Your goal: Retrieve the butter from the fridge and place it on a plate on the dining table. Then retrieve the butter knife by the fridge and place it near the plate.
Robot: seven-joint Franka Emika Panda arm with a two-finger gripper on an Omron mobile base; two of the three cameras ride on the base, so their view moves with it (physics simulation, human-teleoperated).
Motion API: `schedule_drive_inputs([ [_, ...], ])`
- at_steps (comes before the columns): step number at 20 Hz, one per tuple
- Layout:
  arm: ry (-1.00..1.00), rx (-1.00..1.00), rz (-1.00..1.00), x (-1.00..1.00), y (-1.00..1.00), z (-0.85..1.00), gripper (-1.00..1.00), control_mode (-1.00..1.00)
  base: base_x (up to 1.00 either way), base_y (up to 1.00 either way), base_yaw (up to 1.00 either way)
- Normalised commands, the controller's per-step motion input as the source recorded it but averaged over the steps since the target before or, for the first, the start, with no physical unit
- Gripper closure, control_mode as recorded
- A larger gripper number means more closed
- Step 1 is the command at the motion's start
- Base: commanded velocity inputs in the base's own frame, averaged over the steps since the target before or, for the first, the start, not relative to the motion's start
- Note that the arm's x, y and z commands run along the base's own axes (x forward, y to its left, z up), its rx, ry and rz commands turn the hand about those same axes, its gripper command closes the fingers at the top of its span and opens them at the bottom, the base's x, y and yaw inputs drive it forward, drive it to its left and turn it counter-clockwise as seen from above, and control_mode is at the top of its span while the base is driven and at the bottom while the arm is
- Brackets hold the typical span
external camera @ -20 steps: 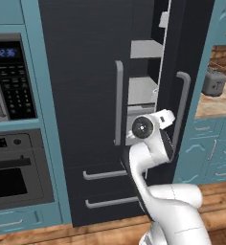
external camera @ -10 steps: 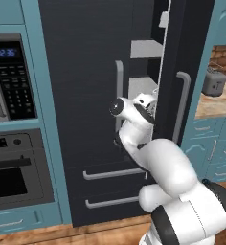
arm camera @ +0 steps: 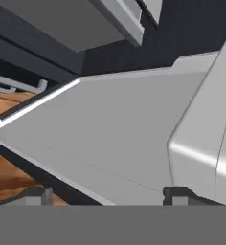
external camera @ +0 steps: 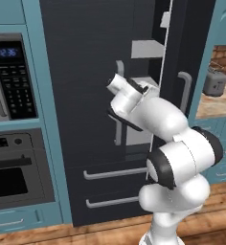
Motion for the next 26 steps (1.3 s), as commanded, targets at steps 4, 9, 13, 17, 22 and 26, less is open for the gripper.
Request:
schedule_drive_inputs([
  [4,0.09,0.09,-0.27,-0.78,-1.00,0.00,-1.00,-1.00,0.00,0.00,0.00],
  [9,0.14,0.12,-0.25,-0.58,-1.00,0.00,-1.00,-1.00,0.00,0.00,0.00],
  [13,0.09,0.18,-0.18,-0.39,-1.00,0.00,-1.00,-1.00,0.00,0.00,0.00],
  [17,0.00,0.28,-0.08,-0.03,-1.00,0.00,-1.00,-1.00,0.00,0.00,0.00],
  [22,0.00,0.31,-0.02,0.00,-1.00,-0.01,-1.00,-1.00,0.00,0.00,0.00],
  [26,-0.16,0.13,0.02,-0.32,-0.01,0.00,-1.00,-1.00,0.00,0.00,0.00],
])
